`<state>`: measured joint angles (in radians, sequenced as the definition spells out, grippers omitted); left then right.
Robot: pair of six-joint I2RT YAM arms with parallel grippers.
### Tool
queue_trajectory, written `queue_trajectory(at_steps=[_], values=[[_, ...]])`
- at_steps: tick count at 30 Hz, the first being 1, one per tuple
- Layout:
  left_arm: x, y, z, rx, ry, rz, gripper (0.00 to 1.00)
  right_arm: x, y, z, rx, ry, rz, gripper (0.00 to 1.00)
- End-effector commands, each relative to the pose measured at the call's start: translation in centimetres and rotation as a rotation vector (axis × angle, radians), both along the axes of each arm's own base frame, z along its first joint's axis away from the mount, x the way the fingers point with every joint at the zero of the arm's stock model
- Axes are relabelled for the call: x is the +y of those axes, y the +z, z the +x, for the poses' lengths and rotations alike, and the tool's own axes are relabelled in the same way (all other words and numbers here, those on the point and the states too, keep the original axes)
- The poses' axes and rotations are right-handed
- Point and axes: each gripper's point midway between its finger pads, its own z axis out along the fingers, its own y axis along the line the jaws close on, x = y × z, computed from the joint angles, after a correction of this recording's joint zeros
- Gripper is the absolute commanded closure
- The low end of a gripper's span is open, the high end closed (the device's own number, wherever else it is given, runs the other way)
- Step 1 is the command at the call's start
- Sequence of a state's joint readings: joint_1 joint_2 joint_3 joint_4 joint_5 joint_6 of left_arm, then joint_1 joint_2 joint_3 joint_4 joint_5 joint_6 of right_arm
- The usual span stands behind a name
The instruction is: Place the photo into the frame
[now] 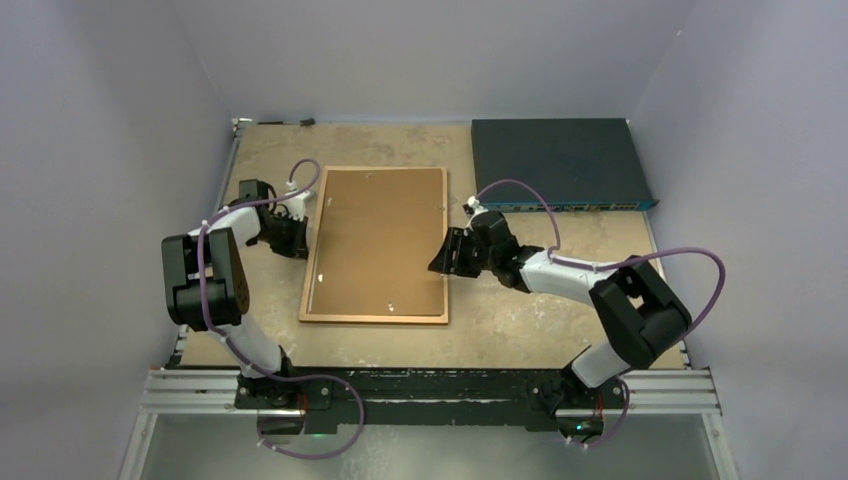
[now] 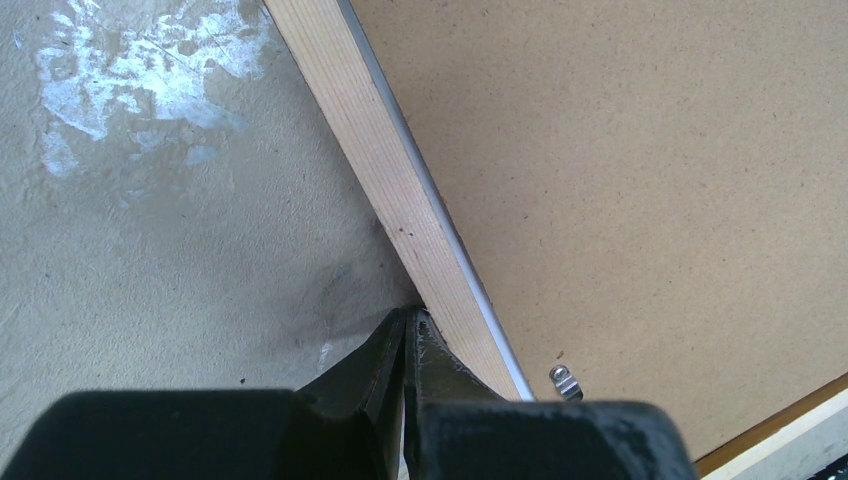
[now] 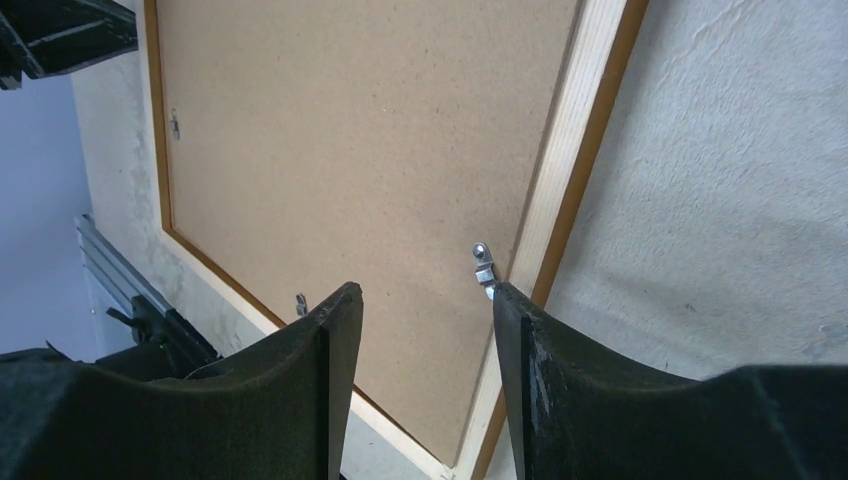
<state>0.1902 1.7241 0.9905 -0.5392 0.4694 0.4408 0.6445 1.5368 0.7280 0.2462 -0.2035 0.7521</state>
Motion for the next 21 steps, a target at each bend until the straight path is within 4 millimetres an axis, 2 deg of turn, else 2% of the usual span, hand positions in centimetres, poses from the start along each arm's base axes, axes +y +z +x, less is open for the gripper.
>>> queue_trajectory(at_steps=[1,8,15,18,21], values=[[0.2,-2.0,-2.4,0.099,-0.011,0.007,1.00,0.6,0.1,-0.6,0.008,0.019,0.033,0.46],[0.2,-1.9,-2.4,0.098,-0.012,0.005,1.00,0.4,-1.1,-1.0,0.033,0.023,0.015,0.46],[0.1,-1.9,-2.4,0.098,-0.011,0.002,1.00,0.6,-1.4,-1.1,0.042,0.032,0.016,0.46],[0.1,-1.9,-2.4,0.098,-0.012,0.002,1.00,0.8,-1.2,-1.2,0.043,0.043,0.025,0.45],[0.1,-1.9,-2.5,0.099,-0.012,0.000,1.00,1.1,-0.2,-1.0,0.026,0.066,0.028,0.45]])
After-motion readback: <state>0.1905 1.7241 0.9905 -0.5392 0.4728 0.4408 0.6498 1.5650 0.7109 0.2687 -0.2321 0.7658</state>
